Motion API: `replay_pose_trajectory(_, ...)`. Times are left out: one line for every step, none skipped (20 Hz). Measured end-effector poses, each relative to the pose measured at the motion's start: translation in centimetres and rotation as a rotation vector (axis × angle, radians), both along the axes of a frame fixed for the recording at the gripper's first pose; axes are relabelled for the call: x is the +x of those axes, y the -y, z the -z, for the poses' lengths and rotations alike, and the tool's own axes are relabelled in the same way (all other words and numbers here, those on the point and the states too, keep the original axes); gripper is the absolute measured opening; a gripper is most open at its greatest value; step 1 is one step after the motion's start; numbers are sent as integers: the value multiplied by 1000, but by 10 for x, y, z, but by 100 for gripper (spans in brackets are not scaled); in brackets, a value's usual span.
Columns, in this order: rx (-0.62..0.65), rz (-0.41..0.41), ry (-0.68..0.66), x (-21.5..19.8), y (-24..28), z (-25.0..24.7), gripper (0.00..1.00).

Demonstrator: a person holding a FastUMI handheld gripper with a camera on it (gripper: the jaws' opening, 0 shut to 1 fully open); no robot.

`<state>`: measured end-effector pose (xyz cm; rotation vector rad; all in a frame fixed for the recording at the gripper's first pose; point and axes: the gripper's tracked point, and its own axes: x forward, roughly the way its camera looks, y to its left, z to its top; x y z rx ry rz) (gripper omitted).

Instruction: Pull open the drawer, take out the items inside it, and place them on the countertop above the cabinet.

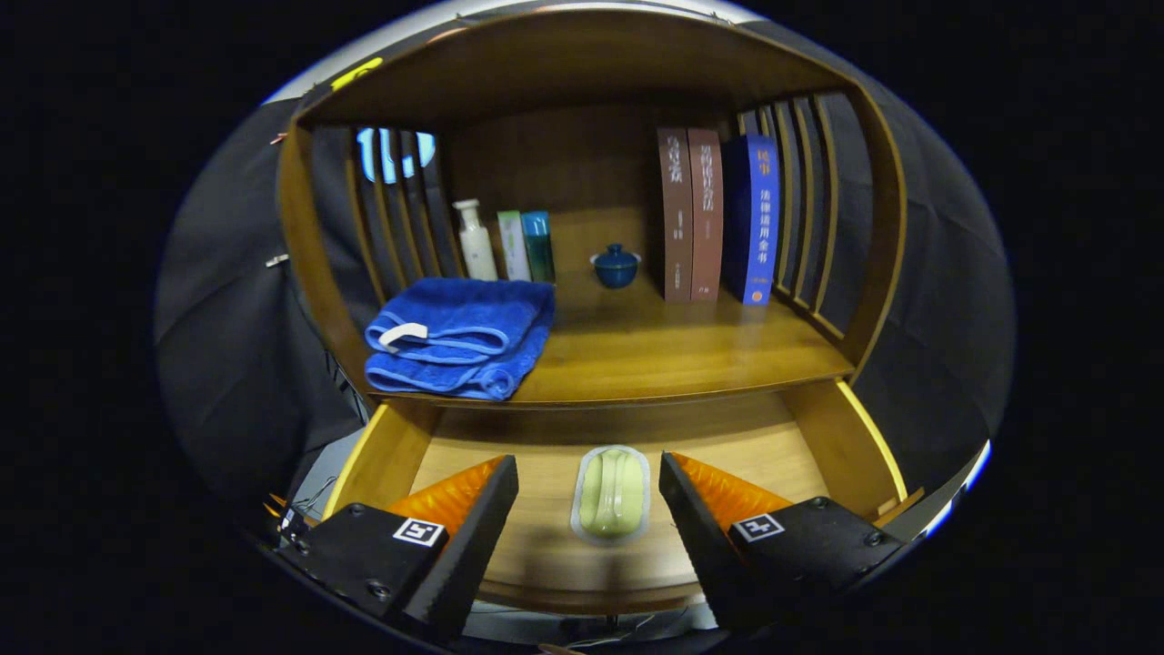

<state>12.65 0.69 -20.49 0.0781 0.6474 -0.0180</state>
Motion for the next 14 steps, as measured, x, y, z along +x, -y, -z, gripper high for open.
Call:
replay_pose_trajectory(2, 8, -38, 8, 2, 8, 99)
replay_pose_trajectory(4, 21, -81, 16, 6, 17, 100)
replay_pose_trajectory(8, 31, -117, 20, 8, 25, 99)
replay_pose_trajectory(11, 43, -160, 24, 10, 35, 99)
replay_pose_trajectory(16, 48, -203, 27, 12, 44, 100)
replay_pose_trajectory(13, 54, -246, 29, 13, 54, 100)
replay_pose_trajectory(2, 53, -281, 31, 15, 62, 100)
replay_pose_trajectory(-14, 48, -312, 30, 17, 69, 100)
replay_pose_trajectory(-26, 45, -338, 30, 17, 76, 100)
replay_pose_trajectory(-34, 45, -362, 29, 18, 83, 100)
replay_pose_trajectory(-41, 50, -388, 29, 19, 90, 99)
replay_pose_trajectory(-52, 55, -417, 26, 22, 96, 99)
replay_pose_trajectory(-60, 57, -432, 25, 22, 100, 99)
replay_pose_trajectory(-71, 57, -437, 25, 22, 104, 93)
